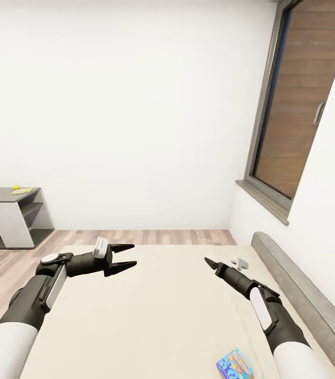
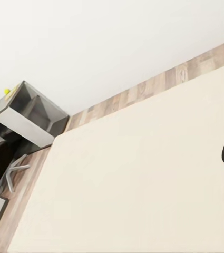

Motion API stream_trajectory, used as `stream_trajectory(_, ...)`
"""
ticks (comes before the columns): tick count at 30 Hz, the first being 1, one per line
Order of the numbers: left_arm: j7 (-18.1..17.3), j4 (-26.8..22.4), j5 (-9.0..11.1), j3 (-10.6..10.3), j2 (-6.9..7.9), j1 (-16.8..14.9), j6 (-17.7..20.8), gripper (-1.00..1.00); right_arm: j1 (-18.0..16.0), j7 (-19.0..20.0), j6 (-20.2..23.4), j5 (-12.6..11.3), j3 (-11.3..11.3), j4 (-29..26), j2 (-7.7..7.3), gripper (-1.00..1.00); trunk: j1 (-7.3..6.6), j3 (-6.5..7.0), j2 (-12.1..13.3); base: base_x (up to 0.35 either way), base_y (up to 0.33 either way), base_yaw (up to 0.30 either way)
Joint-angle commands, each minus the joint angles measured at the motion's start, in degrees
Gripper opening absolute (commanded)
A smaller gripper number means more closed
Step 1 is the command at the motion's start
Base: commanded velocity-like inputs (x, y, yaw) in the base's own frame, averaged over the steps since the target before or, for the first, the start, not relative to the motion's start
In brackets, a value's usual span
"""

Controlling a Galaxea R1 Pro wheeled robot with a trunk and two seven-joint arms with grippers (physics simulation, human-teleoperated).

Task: Put all the toys in the child's room - the three board games (two on the bed and one on the table), the two jigsaw puzzles on the table, and the tennis ball on the table - inside the toy box on the table in the child's room.

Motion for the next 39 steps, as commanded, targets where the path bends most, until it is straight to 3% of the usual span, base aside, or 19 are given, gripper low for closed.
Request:
stream_trajectory(1, -0.2, 0.0, 0.1, 0.0, 0.00, 0.0, 0.6, 1.00, 0.0, 0.1, 0.5, -0.5, -0.2, 0.0, 0.04, 1.00, 0.02, -0.03, 0.0, 0.000, -0.242, 0.000)
stream_trajectory(13, -0.2, 0.0, 0.1, 0.1, 0.00, 0.0, 0.6, 1.00, 0.0, 0.1, 0.5, -0.5, -0.2, 0.0, 0.03, 1.00, 0.02, -0.03, 0.0, 0.000, -0.195, 0.000)
stream_trajectory(39, -0.3, 0.0, 0.1, 0.2, 0.02, 0.1, 0.6, 1.00, 0.0, 0.1, 0.5, -0.7, -0.3, 0.1, -0.07, 1.00, 0.02, -0.03, 0.0, 0.000, -0.011, 0.000)
